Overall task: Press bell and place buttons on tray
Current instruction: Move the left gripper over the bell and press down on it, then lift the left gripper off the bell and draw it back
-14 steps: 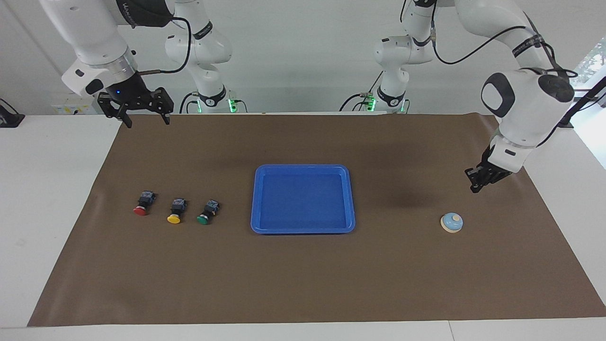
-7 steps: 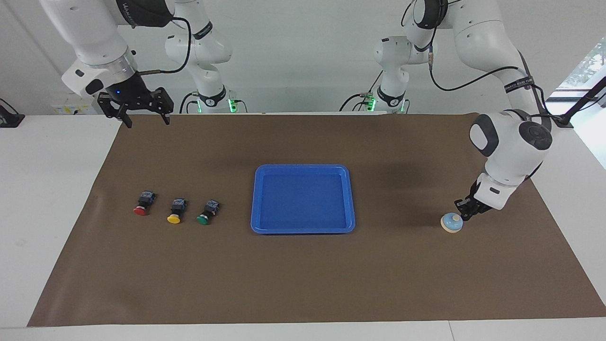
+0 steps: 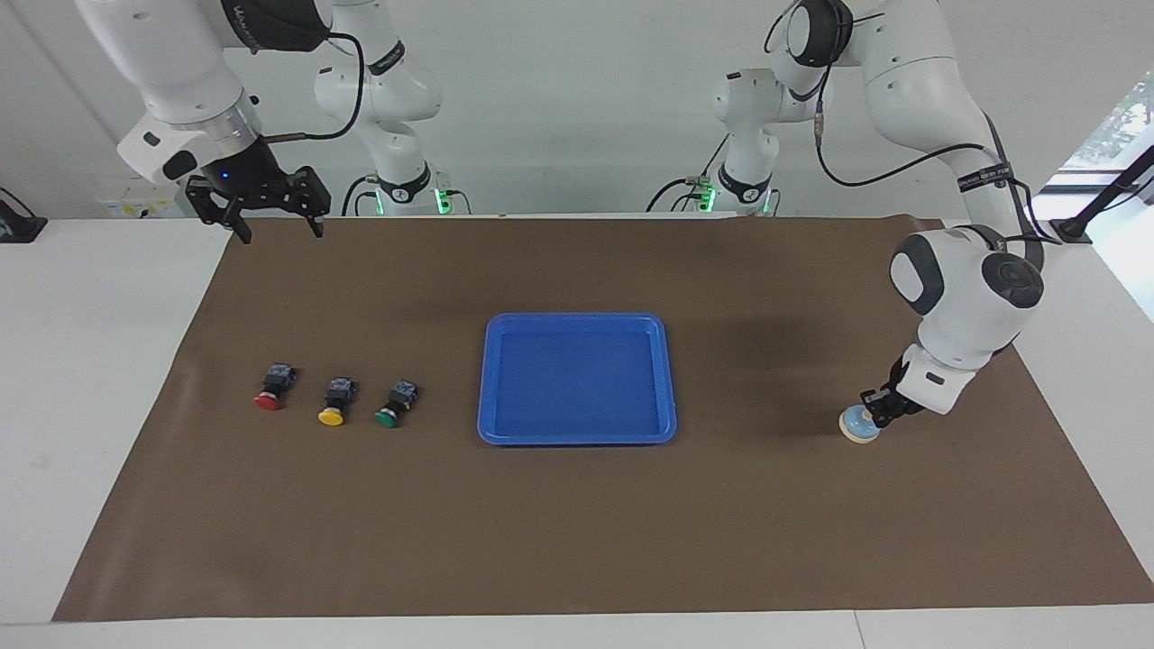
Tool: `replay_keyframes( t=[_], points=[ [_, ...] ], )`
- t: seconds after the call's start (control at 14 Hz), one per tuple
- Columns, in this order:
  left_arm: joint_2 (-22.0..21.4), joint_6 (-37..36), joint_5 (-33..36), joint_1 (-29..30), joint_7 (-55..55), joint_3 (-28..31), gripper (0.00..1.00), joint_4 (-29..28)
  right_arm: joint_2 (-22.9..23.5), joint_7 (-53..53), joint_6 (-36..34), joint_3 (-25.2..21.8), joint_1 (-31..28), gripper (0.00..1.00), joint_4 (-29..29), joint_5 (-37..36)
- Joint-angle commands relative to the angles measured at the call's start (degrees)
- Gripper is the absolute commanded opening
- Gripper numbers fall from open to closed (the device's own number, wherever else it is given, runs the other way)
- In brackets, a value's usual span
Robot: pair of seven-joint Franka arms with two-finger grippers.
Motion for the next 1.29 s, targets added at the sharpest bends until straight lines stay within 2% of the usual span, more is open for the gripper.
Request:
replay_keyframes(
  t=[0.0,0.36,0.57,0.72,0.79,1.0,1.22],
  points=[
    [-0.4,-1.5,-0.1,-0.4,-0.2,0.5,0.00,-0.7,-0.4,-0.6,-0.4,0.5,-0.6,1.00,-0.1,0.1],
    [-1.3,-3.0,-0.1,-0.4,-0.3,0.5,0.00,-2.8,-0.4,-0.6,-0.4,0.5,-0.7,1.00,-0.2,0.1],
    [-1.4,3.0,0.0,-0.4,-0.6,0.5,0.00,-6.6,-0.4,-0.6,-0.4,0.5,-0.7,1.00,-0.2,0.1],
    [-1.4,3.7,0.0,-0.3,-0.5,0.5,0.00,-7.0,-0.4,-0.6,-0.4,0.5,-0.7,1.00,-0.2,0.1],
    [-1.4,2.1,0.1,-0.3,-0.3,0.6,0.00,-6.0,-0.4,-0.8,-0.4,0.5,-0.7,1.00,-0.2,0.1],
    [-2.5,-8.8,0.6,0.9,0.1,0.6,0.00,2.3,-0.4,-0.5,-0.5,0.5,-0.8,1.00,-0.1,0.3],
    [-9.2,-13.9,0.5,1.8,0.2,0.6,0.00,3.0,-0.5,-0.6,-0.4,0.5,-0.4,1.00,-0.3,0.6]
  ],
)
